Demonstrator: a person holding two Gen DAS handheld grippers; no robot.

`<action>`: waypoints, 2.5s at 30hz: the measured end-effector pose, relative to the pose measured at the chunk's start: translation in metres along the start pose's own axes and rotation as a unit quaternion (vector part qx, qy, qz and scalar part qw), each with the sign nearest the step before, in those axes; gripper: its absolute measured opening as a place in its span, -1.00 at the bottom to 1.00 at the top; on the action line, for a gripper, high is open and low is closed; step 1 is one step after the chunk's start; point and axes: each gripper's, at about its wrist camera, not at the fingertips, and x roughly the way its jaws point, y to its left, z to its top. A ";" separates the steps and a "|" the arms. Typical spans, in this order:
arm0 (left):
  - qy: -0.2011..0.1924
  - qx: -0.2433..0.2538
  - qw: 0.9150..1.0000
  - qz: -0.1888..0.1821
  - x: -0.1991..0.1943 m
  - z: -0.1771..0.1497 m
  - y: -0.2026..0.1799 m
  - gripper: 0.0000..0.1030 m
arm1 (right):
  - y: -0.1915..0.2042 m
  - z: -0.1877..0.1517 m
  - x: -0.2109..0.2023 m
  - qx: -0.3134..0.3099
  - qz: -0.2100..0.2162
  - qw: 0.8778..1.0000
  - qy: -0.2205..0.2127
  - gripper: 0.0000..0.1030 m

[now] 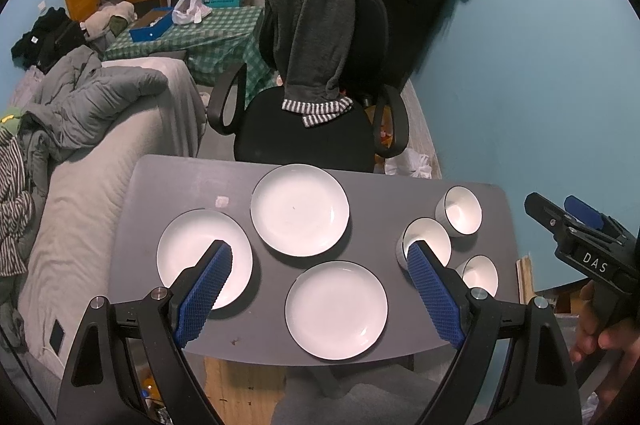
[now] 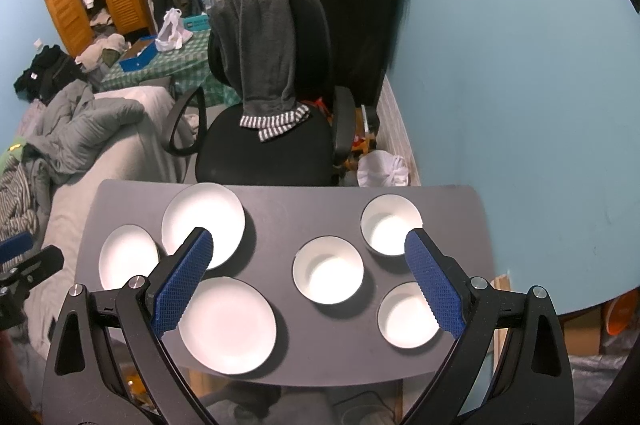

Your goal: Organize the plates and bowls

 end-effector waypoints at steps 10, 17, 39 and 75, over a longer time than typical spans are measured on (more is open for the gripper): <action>0.001 -0.007 1.000 -0.001 0.001 0.001 0.003 0.76 | 0.002 -0.005 0.001 -0.002 0.002 1.000 -0.001 0.84; 0.002 -0.012 1.000 -0.003 0.003 0.001 0.005 0.76 | 0.002 -0.004 0.001 -0.004 0.000 1.000 0.000 0.84; 0.035 -0.023 0.998 0.042 0.049 -0.019 0.024 0.76 | -0.008 -0.002 0.041 -0.028 0.075 0.997 0.015 0.84; 0.156 -0.044 0.986 0.049 0.186 -0.115 0.050 0.76 | 0.048 -0.099 0.195 -0.193 0.136 0.958 0.163 0.84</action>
